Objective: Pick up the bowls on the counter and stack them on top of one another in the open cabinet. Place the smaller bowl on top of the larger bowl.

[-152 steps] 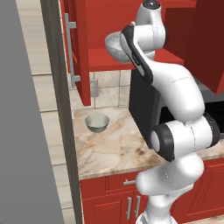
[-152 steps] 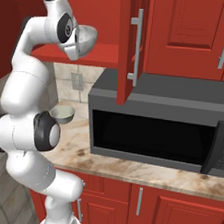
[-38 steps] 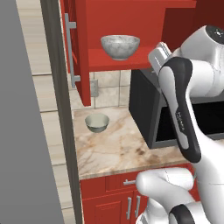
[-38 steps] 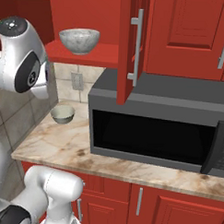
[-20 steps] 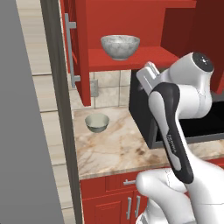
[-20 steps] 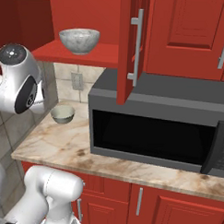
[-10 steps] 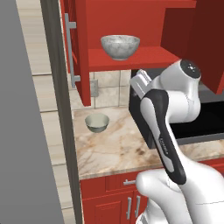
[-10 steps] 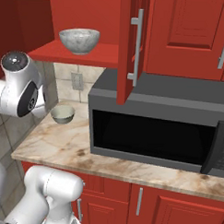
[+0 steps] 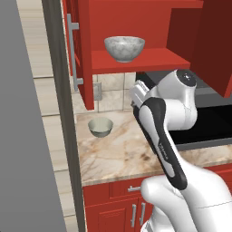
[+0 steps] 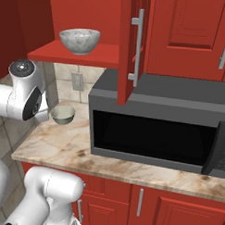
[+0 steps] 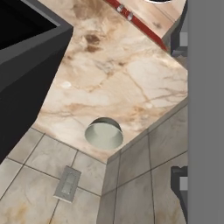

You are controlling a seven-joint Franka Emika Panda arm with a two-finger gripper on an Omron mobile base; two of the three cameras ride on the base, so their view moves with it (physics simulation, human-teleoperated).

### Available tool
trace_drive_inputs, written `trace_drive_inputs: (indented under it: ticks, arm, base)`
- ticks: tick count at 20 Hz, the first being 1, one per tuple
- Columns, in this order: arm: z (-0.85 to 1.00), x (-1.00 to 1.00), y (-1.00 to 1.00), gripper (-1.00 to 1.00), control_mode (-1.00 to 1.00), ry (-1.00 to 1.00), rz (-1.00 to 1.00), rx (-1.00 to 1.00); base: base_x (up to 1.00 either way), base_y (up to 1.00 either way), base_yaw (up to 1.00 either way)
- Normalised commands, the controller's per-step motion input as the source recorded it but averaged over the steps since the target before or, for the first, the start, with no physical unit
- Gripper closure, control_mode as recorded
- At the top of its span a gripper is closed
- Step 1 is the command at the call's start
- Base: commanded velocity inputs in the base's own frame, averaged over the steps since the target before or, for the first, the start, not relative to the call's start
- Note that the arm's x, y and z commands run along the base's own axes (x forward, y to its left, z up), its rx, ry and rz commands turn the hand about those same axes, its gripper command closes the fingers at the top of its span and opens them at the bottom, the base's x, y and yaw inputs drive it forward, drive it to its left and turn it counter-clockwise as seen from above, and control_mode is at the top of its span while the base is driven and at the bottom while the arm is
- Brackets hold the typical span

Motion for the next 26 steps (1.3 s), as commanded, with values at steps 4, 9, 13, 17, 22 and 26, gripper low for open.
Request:
trace_drive_inputs:
  ticks: [4,9,13,17,22,26]
  arm:
    - [-0.31,0.12,0.14,-1.0,-1.0,0.0,0.03,-0.04]
    - [-0.31,0.15,0.05,-1.0,-1.0,0.01,0.02,-0.02]
    - [-0.34,0.25,0.01,-1.0,-1.0,0.03,0.04,0.01]
    - [-0.27,0.32,0.02,-1.0,-1.0,0.01,0.06,0.0]
    - [-0.27,0.31,0.07,-1.0,-1.0,0.0,0.06,0.0]
    - [-0.27,0.29,0.16,-1.0,-1.0,-0.01,0.03,-0.04]
  base:
    - [0.0,0.0,0.0]
    - [0.0,0.0,0.0]
    - [0.0,0.0,0.0]
    - [0.0,0.0,0.0]
    - [0.0,0.0,0.0]
    - [0.0,0.0,0.0]
